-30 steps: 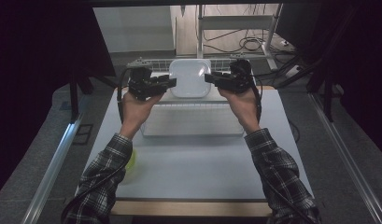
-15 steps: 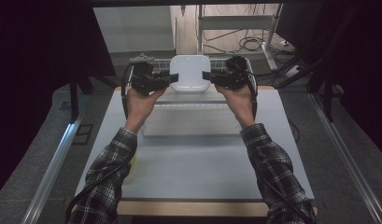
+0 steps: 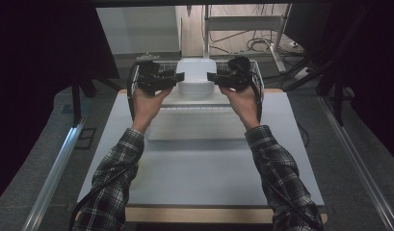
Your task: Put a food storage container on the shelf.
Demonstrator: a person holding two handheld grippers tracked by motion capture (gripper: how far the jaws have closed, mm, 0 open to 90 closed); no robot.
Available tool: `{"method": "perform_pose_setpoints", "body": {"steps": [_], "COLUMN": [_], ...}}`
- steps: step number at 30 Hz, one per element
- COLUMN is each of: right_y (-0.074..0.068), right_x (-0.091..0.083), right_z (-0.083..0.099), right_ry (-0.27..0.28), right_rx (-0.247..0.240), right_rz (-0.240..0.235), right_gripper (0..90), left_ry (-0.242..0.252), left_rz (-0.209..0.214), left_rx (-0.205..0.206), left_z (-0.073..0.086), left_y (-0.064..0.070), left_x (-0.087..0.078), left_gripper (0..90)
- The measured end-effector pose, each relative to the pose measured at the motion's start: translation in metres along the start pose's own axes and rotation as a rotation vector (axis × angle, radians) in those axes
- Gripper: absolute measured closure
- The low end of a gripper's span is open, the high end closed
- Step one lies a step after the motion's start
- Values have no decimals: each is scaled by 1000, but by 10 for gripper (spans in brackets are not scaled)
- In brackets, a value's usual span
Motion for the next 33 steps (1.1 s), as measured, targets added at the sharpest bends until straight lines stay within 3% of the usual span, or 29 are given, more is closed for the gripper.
{"method": "perform_pose_setpoints", "body": {"steps": [5, 9, 20, 24, 27, 33], "right_y": [2, 4, 6, 5, 4, 1], "right_x": [2, 2, 0, -4, -10, -20], "right_z": [-1, -1, 0, 2, 5, 19], "right_ry": [9, 8, 8, 11, 19, 24], "right_rx": [15, 26, 30, 20, -2, -29], "right_rz": [-5, -19, -25, -31, -39, -74], "right_gripper": [538, 534, 467, 440, 409, 331], "left_ry": [4, 7, 5, 12, -23, -41], "left_rz": [-29, -5, 4, 27, 70, 79], "left_rx": [-3, -21, 8, 25, 50, 104], "left_z": [-2, -2, -3, -2, 3, 19], "left_y": [-4, -6, 1, 4, 8, 17], "left_x": [3, 4, 2, -6, -9, -13], "left_gripper": [408, 379, 303, 284, 226, 153]}}
Point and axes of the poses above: each handheld gripper's, and its own axes: x roughly forward along the jaws, z roughly out of its underside, y roughly to its right, the point moved 4 cm from there along x, roughly forward along the jaws, and after that the axes turned 15 degrees about -y, right-handed, at the moved point
